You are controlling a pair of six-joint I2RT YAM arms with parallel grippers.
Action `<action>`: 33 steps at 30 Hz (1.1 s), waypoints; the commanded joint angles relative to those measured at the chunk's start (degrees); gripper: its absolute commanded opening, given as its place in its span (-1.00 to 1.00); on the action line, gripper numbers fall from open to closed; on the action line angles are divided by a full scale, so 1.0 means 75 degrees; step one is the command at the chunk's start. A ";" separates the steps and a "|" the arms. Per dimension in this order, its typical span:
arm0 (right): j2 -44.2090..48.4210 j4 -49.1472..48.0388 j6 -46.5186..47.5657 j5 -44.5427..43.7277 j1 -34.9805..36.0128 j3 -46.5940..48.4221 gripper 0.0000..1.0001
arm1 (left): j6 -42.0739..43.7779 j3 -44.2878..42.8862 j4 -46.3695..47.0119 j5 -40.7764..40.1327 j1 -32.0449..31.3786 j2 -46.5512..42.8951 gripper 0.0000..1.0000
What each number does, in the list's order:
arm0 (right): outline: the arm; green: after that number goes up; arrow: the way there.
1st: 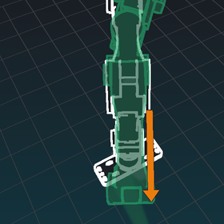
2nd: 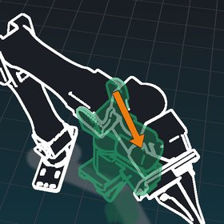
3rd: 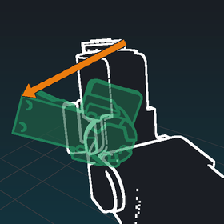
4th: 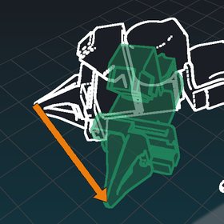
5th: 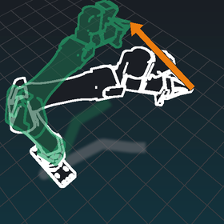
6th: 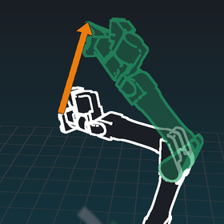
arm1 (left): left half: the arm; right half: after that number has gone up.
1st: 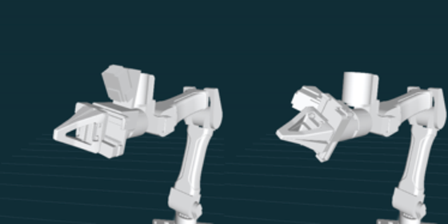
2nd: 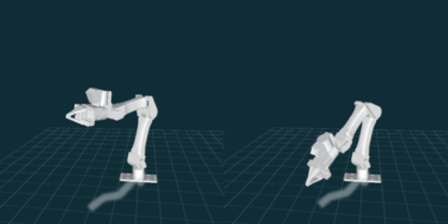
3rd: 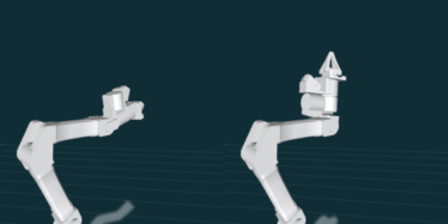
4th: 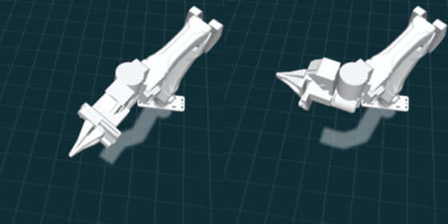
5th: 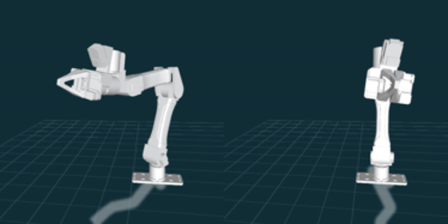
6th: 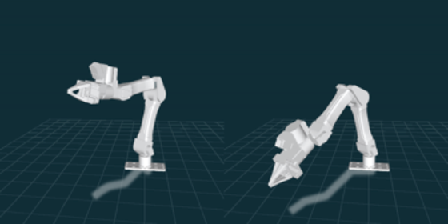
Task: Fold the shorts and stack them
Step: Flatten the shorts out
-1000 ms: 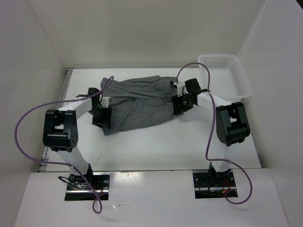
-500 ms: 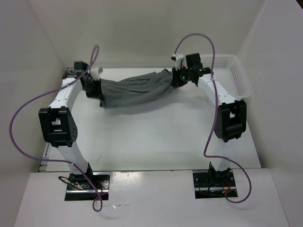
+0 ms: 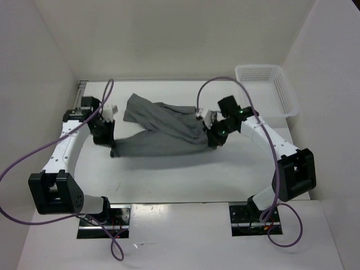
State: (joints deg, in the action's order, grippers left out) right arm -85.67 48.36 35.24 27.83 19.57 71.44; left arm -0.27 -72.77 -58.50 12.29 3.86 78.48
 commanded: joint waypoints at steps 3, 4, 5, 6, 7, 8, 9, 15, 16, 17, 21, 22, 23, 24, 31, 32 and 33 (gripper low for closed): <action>0.0640 0.0900 0.1685 -0.1015 0.0460 -0.1834 -1.00 | 0.0036 0.1849 -0.0275 -0.0970 -0.0292 -0.0468 -0.99; 0.0641 0.0900 0.1803 -0.1155 0.0461 -0.1977 -0.99 | 0.0036 0.2199 -0.0274 -0.1076 -0.0396 -0.0468 -0.99; 0.0734 0.0981 0.1932 -0.1389 0.0461 -0.2094 -0.95 | 0.0036 0.2331 -0.0193 -0.1262 -0.0478 -0.0468 -0.96; 0.0851 0.1133 0.2189 -0.1461 0.0461 -0.2281 -0.95 | 0.0036 0.2413 -0.0192 -0.1334 -0.0595 -0.0468 -0.91; 0.0852 0.1239 0.2307 -0.1461 0.0461 -0.2364 -0.90 | 0.0036 0.2484 -0.0192 -0.1404 -0.0678 -0.0468 -0.89; 0.0968 0.1240 0.2309 -0.1461 0.0461 -0.2365 -0.77 | 0.0036 0.2589 -0.0123 -0.1567 -0.0841 -0.0468 -0.86; 0.1062 0.1356 0.2309 -0.1392 0.0461 -0.2365 -0.69 | 0.0036 0.2590 -0.0122 -0.1662 -0.0924 -0.0468 -0.86; 0.1215 0.1684 0.2625 -0.1285 0.0531 -0.2156 0.38 | 0.0036 0.2672 -0.0379 -0.2342 -0.1451 -0.0468 -0.02; 0.1297 0.1685 0.2625 -0.1378 0.0531 -0.2015 0.41 | 0.0036 0.2509 -0.0461 -0.2342 -0.1452 -0.0468 0.03; 0.1297 0.1685 0.2474 -0.1379 0.0531 -0.1654 0.41 | 0.0036 0.2427 -0.0462 -0.2412 -0.1452 -0.0560 0.08; 0.1228 0.0786 0.1363 -0.1276 0.0531 -0.0609 0.12 | 0.0036 0.1830 0.0297 -0.2565 -0.1359 -0.0643 0.16; 0.1111 0.0469 0.0605 -0.1158 0.0531 -0.0398 0.03 | 0.0036 0.1642 0.0880 -0.2495 -0.1358 -0.0400 0.19; 0.0750 -0.0241 0.0180 -0.1052 0.0531 0.0033 0.00 | 0.0036 0.1432 0.1153 -0.2402 -0.1254 -0.0246 0.19; 0.0526 -0.0573 -0.0207 -0.0982 0.0438 0.0269 0.00 | 0.0036 0.1000 0.1399 -0.2308 -0.1253 -0.0071 0.19; -0.2131 -0.3012 -0.2589 -0.1823 -0.0288 0.1828 -0.03 | 0.0036 0.0189 0.3404 -0.1653 -0.0703 0.1980 0.19; -0.2391 -0.3107 -0.2671 -0.1941 -0.0289 0.1935 -0.03 | 0.0036 0.0106 0.3649 -0.1523 -0.0632 0.2167 0.19; -0.2638 -0.3189 -0.2753 -0.2069 -0.0487 0.2052 -0.03 | 0.0036 0.0024 0.3744 -0.1406 -0.0550 0.2552 0.19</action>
State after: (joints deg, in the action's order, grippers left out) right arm -100.36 31.57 21.96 16.51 18.17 84.18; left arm -0.19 -70.48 -36.88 -1.80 -1.96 92.95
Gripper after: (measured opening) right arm 0.489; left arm 0.591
